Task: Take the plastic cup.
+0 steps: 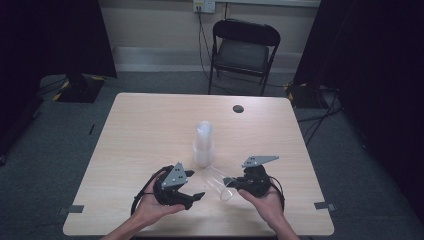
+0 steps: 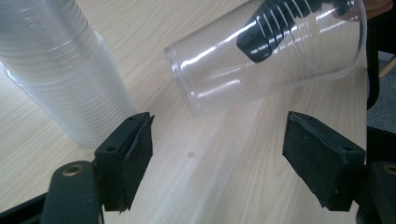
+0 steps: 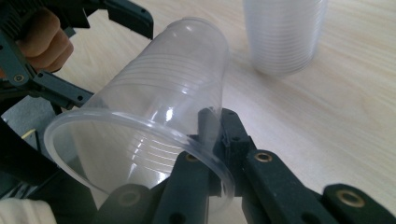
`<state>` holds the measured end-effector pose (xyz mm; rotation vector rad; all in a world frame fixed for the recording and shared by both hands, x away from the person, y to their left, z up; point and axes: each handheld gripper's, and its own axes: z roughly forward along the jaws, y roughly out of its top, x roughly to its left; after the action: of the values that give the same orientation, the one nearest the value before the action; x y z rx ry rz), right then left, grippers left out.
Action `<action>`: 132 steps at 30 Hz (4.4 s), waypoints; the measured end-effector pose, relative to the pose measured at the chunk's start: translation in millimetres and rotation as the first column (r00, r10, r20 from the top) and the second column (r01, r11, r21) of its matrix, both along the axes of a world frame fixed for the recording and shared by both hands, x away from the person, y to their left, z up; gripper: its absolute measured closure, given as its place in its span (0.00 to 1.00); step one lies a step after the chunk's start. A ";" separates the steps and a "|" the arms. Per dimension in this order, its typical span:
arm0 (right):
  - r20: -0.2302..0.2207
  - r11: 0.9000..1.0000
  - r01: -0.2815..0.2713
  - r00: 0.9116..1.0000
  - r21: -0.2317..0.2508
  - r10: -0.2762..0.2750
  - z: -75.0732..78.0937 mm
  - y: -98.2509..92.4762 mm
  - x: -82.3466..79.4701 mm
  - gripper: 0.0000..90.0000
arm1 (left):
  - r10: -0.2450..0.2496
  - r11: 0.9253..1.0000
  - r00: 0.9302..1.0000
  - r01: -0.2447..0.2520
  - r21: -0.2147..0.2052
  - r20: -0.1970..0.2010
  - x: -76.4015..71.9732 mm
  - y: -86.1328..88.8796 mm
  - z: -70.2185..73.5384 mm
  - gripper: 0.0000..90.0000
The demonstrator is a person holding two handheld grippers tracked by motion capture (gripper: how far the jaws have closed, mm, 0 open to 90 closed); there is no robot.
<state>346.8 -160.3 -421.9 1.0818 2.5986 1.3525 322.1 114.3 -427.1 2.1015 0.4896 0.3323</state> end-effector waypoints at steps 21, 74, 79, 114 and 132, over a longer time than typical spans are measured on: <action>-0.141 0.991 -0.117 0.984 -0.064 0.107 -7.9 19.1 3.9 0.99 | -0.161 0.983 0.983 0.152 0.102 0.092 -11.8 -17.6 -6.1 0.23; -0.229 0.994 -0.106 0.969 -0.041 0.094 -12.6 60.7 16.5 0.85 | -0.102 0.992 0.992 0.096 0.078 0.079 -14.1 -29.3 -12.0 0.32; -0.200 0.997 -0.079 0.977 -0.023 0.073 -9.0 56.0 17.1 0.83 | -0.081 0.995 0.993 0.075 0.066 0.091 -13.7 -26.9 -11.4 0.33; -0.067 0.994 -0.009 0.998 0.104 0.016 11.2 37.0 19.9 0.76 | 0.075 0.992 0.994 -0.082 -0.094 -0.080 8.0 -0.2 -9.0 0.34; -0.035 0.992 0.030 0.999 0.125 -0.026 15.5 25.9 19.7 0.72 | 0.210 0.959 0.972 -0.227 -0.171 -0.109 24.9 25.2 -2.4 0.34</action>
<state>366.5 -134.4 -406.4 1.1620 2.5399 1.5234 347.0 139.5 -429.5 1.8930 0.7804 0.3081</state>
